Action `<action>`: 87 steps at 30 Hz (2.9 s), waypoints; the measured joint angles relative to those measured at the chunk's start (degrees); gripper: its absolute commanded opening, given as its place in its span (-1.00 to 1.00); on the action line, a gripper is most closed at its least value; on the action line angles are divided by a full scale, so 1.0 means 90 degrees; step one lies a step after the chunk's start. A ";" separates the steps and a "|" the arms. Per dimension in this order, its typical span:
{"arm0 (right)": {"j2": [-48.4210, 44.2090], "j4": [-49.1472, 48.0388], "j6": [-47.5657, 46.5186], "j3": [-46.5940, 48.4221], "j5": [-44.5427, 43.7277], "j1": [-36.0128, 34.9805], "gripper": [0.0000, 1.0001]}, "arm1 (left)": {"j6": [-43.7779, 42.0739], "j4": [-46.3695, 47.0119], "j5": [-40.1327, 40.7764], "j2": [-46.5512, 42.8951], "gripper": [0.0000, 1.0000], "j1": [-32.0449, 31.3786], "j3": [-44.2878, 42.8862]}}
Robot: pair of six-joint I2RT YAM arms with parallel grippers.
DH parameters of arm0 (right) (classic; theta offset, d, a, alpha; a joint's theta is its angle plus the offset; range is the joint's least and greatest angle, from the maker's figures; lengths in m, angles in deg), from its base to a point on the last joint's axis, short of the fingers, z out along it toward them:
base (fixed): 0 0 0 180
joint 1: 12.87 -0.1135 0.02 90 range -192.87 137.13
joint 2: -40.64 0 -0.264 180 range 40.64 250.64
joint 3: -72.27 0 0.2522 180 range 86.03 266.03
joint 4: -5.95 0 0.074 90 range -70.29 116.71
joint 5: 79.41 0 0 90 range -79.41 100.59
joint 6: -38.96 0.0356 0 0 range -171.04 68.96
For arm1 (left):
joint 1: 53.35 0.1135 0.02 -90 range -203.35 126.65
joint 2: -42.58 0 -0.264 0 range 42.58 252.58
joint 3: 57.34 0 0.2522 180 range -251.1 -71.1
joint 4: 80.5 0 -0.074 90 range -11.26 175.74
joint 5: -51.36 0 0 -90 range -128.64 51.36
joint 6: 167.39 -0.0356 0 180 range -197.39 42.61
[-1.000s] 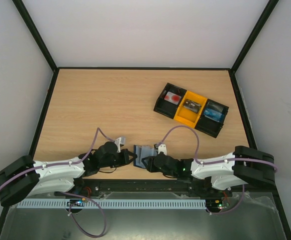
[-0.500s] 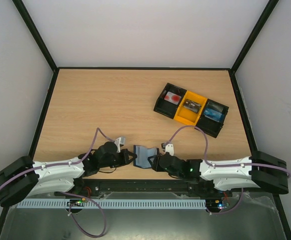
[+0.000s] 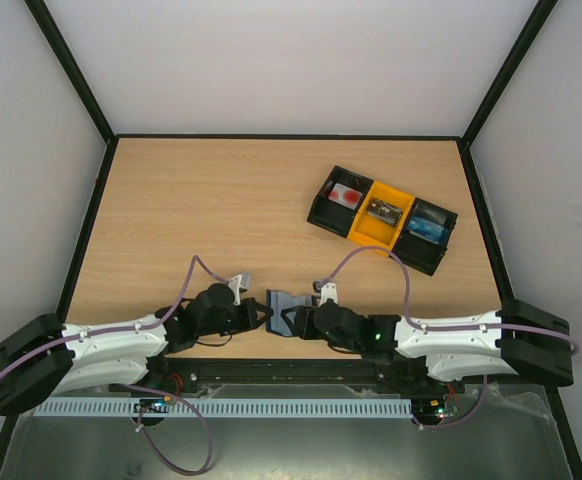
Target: Take the credit cards out of the card holder
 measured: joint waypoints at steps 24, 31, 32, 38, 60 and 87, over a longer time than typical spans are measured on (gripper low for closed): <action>0.1107 0.0182 -0.0034 0.0457 0.0153 0.0000 0.02 | -0.0034 -0.0262 0.0170 -0.0041 -0.95 -0.0075 -0.0087; 0.1263 -0.0046 -0.0022 0.0457 0.0187 0.0000 0.03 | -0.0034 -0.0304 0.0206 -0.0090 -0.95 -0.0100 -0.0087; 0.1270 -0.0063 -0.0022 0.0454 0.0192 0.0000 0.04 | -0.0034 -0.0304 0.0209 -0.0097 -0.95 -0.0100 -0.0087; 0.1309 -0.0100 -0.0022 0.0454 0.0189 0.0000 0.00 | -0.0034 -0.0313 0.0209 -0.0100 -0.95 -0.0100 -0.0087; 0.1479 0.0508 0.0032 0.0452 -0.0231 0.0000 -0.25 | -0.0032 -0.0491 0.0265 -0.0175 -0.95 -0.0100 -0.0092; 0.0185 0.0056 0.0039 -0.0015 -0.0267 0.0000 -0.39 | 0.0029 -0.0566 0.0454 -0.0236 -0.72 -0.0112 -0.0092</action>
